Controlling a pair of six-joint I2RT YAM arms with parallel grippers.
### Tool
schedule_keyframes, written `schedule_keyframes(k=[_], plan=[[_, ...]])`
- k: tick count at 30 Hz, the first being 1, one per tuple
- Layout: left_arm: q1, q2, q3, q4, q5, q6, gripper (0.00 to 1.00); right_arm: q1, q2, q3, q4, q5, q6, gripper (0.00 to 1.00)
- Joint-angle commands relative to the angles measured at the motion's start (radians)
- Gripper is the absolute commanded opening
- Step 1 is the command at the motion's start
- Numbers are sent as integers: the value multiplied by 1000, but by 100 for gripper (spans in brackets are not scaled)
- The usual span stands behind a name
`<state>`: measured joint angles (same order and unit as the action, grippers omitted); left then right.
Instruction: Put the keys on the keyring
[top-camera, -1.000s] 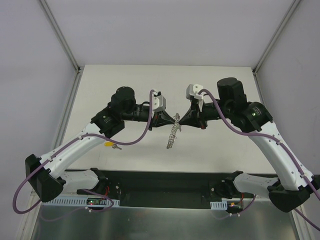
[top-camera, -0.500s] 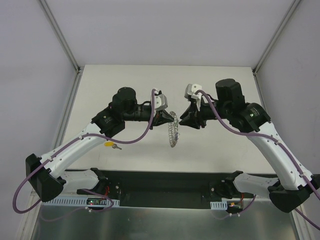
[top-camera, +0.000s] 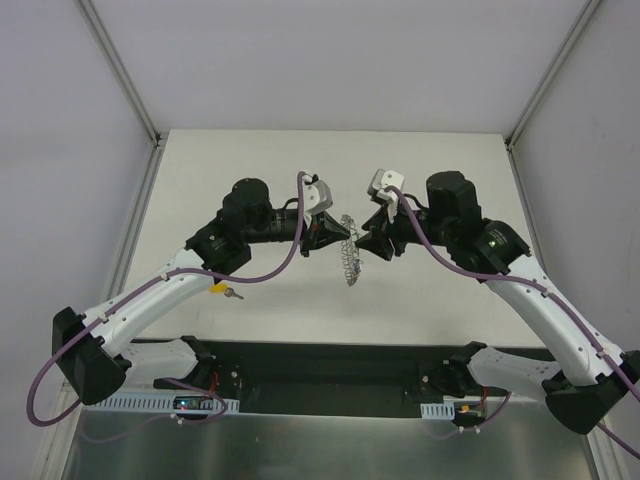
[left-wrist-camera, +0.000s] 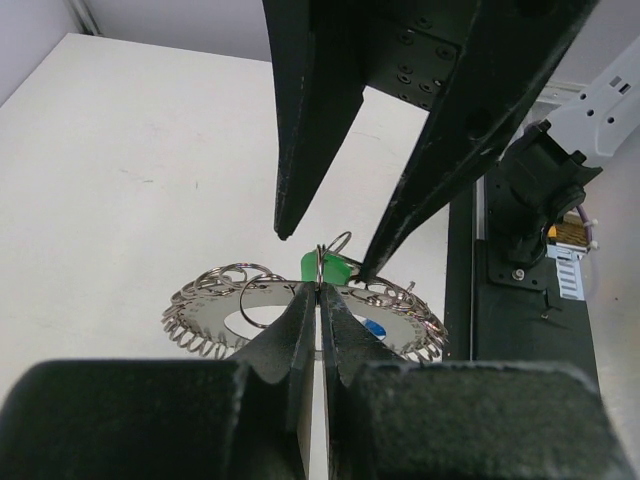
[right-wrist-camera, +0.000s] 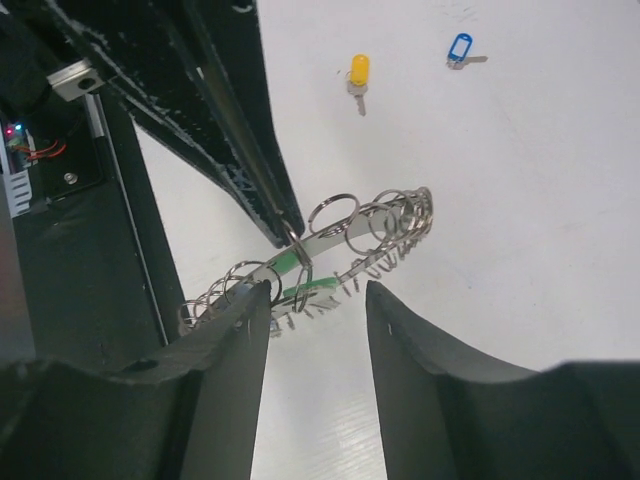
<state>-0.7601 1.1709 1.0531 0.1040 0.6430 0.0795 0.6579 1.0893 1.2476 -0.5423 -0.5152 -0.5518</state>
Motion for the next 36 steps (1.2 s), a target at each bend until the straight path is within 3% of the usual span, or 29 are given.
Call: schedule_keyframes(k=[1,3,6,7,10,23,30,36], plan=[[-7,-50,-13,125,-19,-50,0,3,-32,-14,111,69,49,42],[-8,-53,-21,140,-22,-55,0,3,-31,-17,110,66,47,38],[-7,-57,-27,148,-26,-63,0,3,-34,-17,107,58,49,25],[-8,-56,-30,152,-29,-66,0,3,-37,-17,105,55,49,14],[-7,-60,-39,181,-45,-75,0,3,-40,-13,91,37,49,1],[-7,-59,-110,411,-97,-168,0,80,-38,-62,203,63,145,1],[-7,-96,-166,438,-138,-170,0,80,-40,-57,205,116,156,1],[-5,-148,-206,409,-166,-140,40,83,-35,18,116,139,52,1]])
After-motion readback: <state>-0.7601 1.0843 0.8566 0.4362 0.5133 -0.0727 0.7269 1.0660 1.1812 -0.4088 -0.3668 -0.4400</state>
